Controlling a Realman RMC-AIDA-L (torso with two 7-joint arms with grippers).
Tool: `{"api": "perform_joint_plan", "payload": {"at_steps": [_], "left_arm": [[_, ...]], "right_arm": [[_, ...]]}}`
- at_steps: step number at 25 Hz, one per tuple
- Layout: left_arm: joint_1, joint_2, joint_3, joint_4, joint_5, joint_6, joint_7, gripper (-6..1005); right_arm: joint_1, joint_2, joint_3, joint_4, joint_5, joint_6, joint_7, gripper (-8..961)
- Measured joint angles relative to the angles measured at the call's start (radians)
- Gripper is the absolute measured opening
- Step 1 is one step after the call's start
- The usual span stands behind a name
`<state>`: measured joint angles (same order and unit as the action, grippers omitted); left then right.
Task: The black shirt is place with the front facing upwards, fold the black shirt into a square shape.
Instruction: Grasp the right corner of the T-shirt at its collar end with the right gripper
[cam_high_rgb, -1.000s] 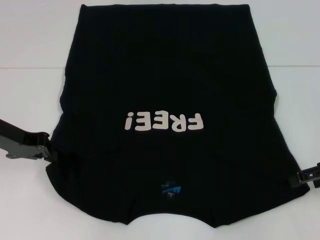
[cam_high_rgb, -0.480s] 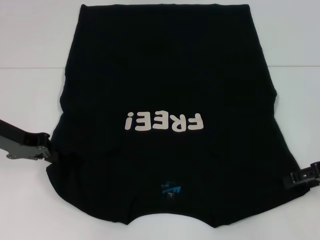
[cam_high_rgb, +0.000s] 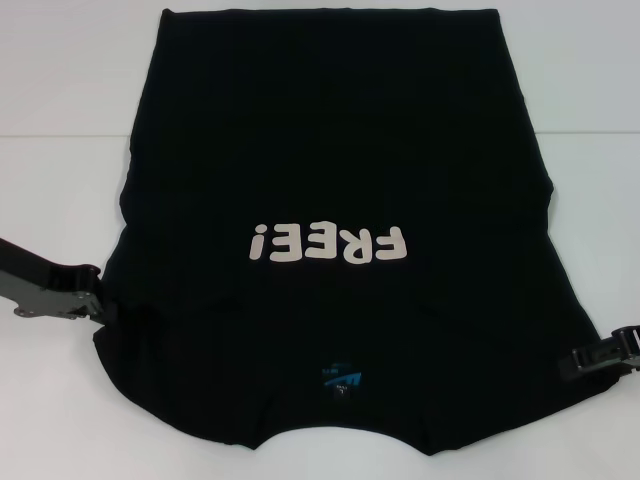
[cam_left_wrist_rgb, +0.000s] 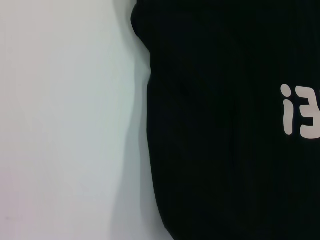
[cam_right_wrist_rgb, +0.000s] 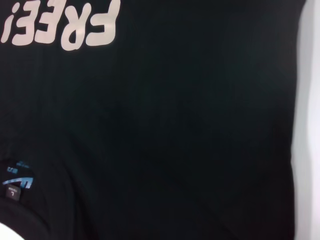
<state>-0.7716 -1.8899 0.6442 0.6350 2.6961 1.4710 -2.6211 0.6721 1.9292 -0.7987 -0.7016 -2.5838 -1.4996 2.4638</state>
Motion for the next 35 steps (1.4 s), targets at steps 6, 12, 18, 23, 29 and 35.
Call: {"api": "perform_joint_plan", "payload": {"at_steps": [6,12,18,23,29,35], "left_arm": [[0.0,0.0,0.0,0.0,-0.002,-0.001,0.002,4],[0.0,0.0,0.0,0.0,-0.005,-0.002,0.004,4],[0.0,0.0,0.0,0.001,-0.007,-0.002,0.006,4],[0.0,0.0,0.0,0.002,-0.007,-0.002,0.006,4],[0.0,0.0,0.0,0.001,-0.007,-0.001,0.006,4],[0.0,0.0,0.0,0.001,-0.007,-0.002,0.006,3]], "right_arm": [[0.016,0.006,0.004,0.003,0.006,-0.006,-0.008,940],[0.033,0.012,0.005,0.027,0.011,-0.004,-0.011,940],[0.038,0.012,0.002,0.039,0.011,0.002,-0.012,941],[0.043,0.014,0.006,0.04,0.013,0.004,-0.022,933],[0.057,0.024,0.0,0.043,0.013,0.004,-0.027,918],[0.061,0.025,-0.001,0.05,0.013,0.004,-0.033,903]]}}
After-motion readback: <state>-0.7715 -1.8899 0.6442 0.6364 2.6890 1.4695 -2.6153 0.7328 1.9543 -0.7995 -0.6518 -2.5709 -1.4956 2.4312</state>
